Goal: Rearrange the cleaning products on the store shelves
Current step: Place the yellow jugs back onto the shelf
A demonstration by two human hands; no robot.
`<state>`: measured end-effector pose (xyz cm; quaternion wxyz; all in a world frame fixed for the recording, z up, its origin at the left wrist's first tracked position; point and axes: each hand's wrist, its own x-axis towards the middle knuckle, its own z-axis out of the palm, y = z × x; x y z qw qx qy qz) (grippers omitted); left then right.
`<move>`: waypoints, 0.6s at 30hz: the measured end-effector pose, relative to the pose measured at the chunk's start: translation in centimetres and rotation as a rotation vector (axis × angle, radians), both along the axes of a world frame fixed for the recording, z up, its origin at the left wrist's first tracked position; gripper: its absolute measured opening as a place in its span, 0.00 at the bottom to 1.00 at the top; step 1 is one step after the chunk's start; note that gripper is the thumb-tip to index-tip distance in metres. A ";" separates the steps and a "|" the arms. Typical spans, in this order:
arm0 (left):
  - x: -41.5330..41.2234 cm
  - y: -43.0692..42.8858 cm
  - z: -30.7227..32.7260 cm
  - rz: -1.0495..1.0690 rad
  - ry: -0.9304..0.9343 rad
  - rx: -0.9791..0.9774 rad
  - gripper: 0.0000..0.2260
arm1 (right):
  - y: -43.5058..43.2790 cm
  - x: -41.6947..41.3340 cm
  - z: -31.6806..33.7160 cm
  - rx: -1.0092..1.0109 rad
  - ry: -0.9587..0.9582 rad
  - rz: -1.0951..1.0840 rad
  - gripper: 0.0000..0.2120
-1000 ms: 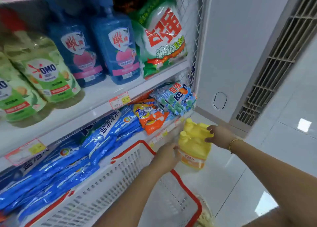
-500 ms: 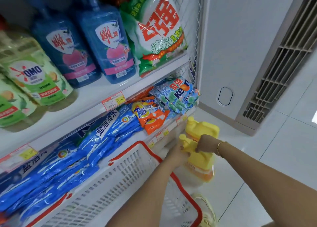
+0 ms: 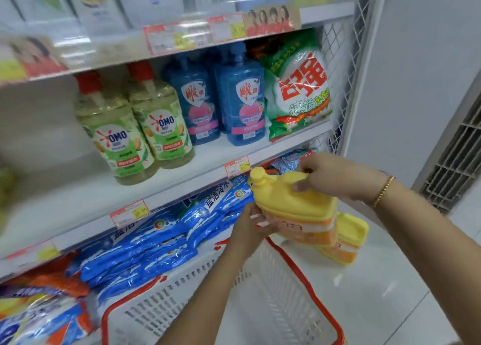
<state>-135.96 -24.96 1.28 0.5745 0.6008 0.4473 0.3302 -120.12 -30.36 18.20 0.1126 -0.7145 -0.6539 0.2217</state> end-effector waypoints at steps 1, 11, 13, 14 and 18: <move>-1.4 0.1 1.4 0.027 0.006 0.074 0.27 | 0.1 -1.5 1.7 0.053 0.024 0.035 0.13; -22.3 0.8 12.5 0.454 0.079 0.507 0.38 | 0.2 -18.7 10.4 0.445 0.295 0.448 0.07; -26.5 1.1 13.7 0.502 0.143 0.572 0.35 | 1.3 -21.8 9.7 0.500 0.376 0.486 0.05; -28.4 1.3 14.0 0.533 0.150 0.593 0.33 | 2.0 -23.4 9.3 0.513 0.415 0.500 0.05; -34.4 2.2 14.0 0.651 0.135 0.639 0.30 | 4.8 -29.2 8.3 0.529 0.496 0.553 0.07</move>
